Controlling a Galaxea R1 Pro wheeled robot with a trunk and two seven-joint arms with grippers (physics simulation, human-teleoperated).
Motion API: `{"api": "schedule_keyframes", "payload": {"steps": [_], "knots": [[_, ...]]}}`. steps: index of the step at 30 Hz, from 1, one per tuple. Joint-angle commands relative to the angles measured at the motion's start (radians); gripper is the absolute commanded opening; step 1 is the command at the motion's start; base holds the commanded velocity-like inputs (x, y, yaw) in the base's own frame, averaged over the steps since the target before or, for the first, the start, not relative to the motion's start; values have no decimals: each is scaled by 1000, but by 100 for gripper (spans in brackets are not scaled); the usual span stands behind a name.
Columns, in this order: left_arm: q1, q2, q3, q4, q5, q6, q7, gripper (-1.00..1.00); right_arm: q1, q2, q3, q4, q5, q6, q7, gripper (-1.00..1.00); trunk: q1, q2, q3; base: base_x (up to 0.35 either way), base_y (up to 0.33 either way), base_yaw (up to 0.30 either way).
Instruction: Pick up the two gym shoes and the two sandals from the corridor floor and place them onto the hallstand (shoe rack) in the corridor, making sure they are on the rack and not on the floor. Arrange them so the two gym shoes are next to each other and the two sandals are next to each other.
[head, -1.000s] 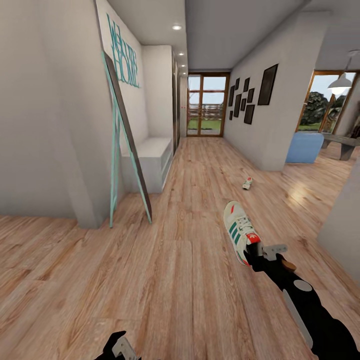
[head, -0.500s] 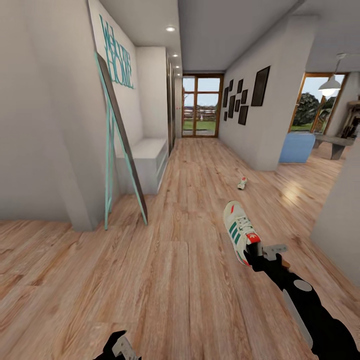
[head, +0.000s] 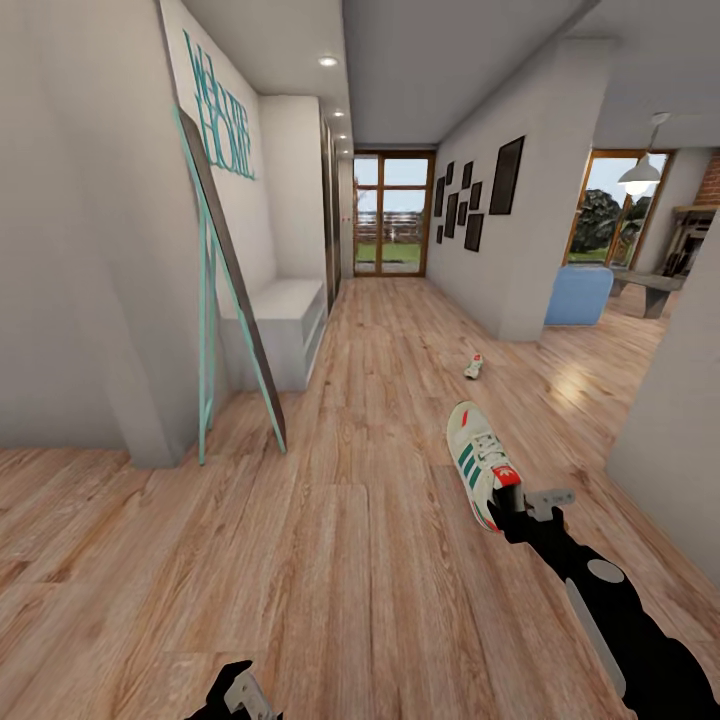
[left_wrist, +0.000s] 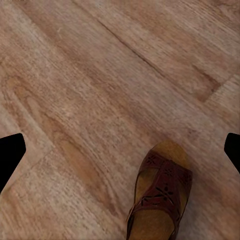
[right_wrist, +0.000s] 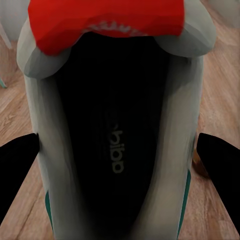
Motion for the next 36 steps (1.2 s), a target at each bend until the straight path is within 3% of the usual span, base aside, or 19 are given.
{"api": "schedule_keyframes", "payload": {"steps": [1, 9, 28, 36], "knots": [[0, -1, 6, 0, -10, -6, -4, 100, 0, 0, -2, -1, -8, 6, 5, -100, 0, 0, -1, 0, 0, -5], [0, -1, 6, 5, -10, -5, -4, 100, 0, 0, -2, -5, -9, 6, 5, -100, 4, -7, -4, 0, 0, -1], [0, 3, 2, 13, -9, -8, -6, 100, 0, 0, -5, -5, -7, 7, 5, -100, 76, -140, -93, 0, 0, 0], [0, 8, 1, 13, -7, -8, -6, 100, 0, 0, -35, -5, -9, 8, 5, -100, 107, -196, -131, 0, 0, 0]]}}
